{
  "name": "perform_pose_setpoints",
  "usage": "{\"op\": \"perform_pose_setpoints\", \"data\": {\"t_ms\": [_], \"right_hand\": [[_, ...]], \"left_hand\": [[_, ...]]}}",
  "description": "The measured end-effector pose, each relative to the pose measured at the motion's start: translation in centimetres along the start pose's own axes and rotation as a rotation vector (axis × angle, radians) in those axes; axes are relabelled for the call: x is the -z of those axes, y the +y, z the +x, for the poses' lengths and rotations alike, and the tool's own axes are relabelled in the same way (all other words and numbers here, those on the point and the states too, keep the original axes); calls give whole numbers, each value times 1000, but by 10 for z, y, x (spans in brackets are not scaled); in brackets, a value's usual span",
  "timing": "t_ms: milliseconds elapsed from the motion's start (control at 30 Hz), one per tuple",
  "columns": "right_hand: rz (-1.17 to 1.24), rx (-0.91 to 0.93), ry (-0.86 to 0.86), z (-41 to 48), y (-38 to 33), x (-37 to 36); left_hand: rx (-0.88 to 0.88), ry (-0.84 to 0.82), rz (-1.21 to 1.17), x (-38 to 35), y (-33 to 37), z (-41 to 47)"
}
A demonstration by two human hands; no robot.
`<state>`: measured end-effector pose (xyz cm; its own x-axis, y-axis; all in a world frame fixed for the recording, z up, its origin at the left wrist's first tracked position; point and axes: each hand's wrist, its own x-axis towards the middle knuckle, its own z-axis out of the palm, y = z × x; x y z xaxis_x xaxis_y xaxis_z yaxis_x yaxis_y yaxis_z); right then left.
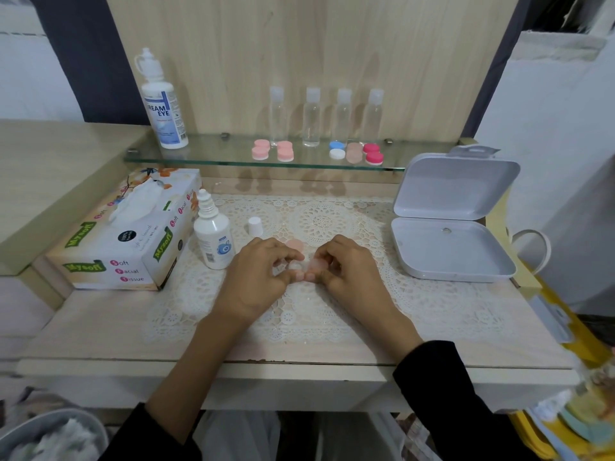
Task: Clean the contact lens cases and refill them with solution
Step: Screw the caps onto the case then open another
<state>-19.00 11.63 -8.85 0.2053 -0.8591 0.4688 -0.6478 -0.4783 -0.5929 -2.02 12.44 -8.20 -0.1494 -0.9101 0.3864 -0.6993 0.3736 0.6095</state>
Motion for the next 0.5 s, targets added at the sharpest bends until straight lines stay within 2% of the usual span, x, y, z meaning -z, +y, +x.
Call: {"op": "perform_pose_setpoints", "data": {"t_ms": [500], "right_hand": [[71, -32, -55, -4, -2, 0]], "left_hand": [[30, 25, -93, -2, 4, -2]]}}
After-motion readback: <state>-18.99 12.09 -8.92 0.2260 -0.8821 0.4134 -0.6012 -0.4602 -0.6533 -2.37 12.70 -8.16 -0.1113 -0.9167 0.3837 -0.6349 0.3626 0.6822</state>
